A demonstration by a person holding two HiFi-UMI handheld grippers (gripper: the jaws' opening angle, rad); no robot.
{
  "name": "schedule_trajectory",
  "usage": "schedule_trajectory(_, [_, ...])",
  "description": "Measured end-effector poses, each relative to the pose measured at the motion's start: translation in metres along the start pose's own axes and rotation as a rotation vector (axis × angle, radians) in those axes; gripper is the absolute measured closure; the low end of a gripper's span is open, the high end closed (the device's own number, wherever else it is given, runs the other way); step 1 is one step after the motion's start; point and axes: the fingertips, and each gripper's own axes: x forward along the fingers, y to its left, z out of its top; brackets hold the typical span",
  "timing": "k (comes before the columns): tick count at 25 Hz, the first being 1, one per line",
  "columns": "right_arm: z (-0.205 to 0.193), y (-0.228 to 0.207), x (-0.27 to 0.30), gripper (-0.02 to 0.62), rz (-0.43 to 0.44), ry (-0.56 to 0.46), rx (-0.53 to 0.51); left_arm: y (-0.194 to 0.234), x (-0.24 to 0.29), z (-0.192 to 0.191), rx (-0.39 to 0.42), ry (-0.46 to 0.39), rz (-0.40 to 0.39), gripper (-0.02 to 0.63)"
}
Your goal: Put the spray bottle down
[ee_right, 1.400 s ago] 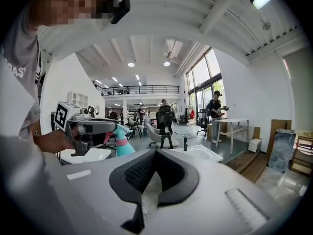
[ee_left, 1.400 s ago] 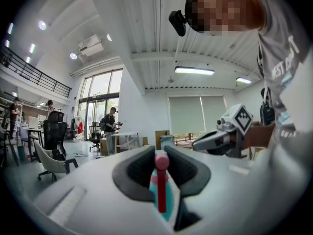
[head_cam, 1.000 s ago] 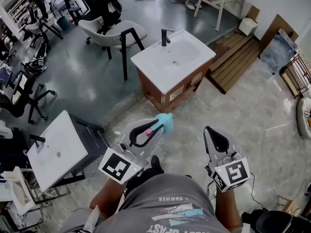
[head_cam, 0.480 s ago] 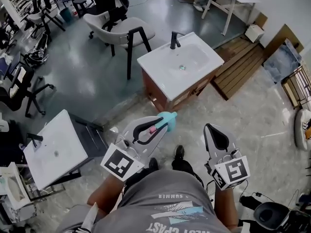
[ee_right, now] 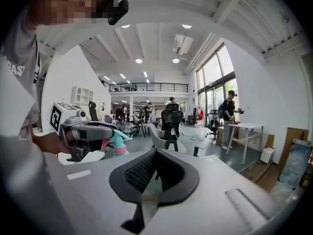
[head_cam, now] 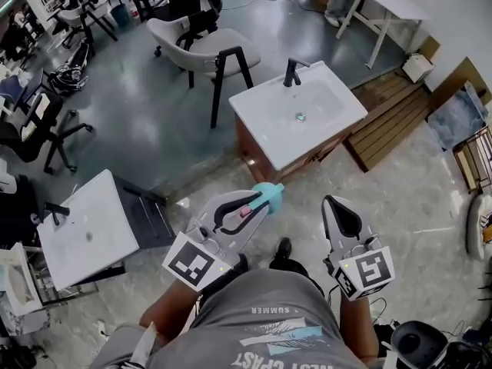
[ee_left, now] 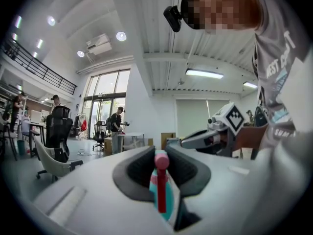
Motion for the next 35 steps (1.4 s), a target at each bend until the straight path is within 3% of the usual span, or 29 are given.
schedule_trajectory(13, [-0.012,-0.018,0.029,0.594,0.055,0.038,0.023,0.024,0.024,-0.013,-0.023,0.044,0.043,0.548])
schedule_trajectory(35, [-0.035,-0.054,0.033,0.594,0.054,0.082,0.054,0.032,0.062,-0.030,-0.047,0.088,0.057,0.548])
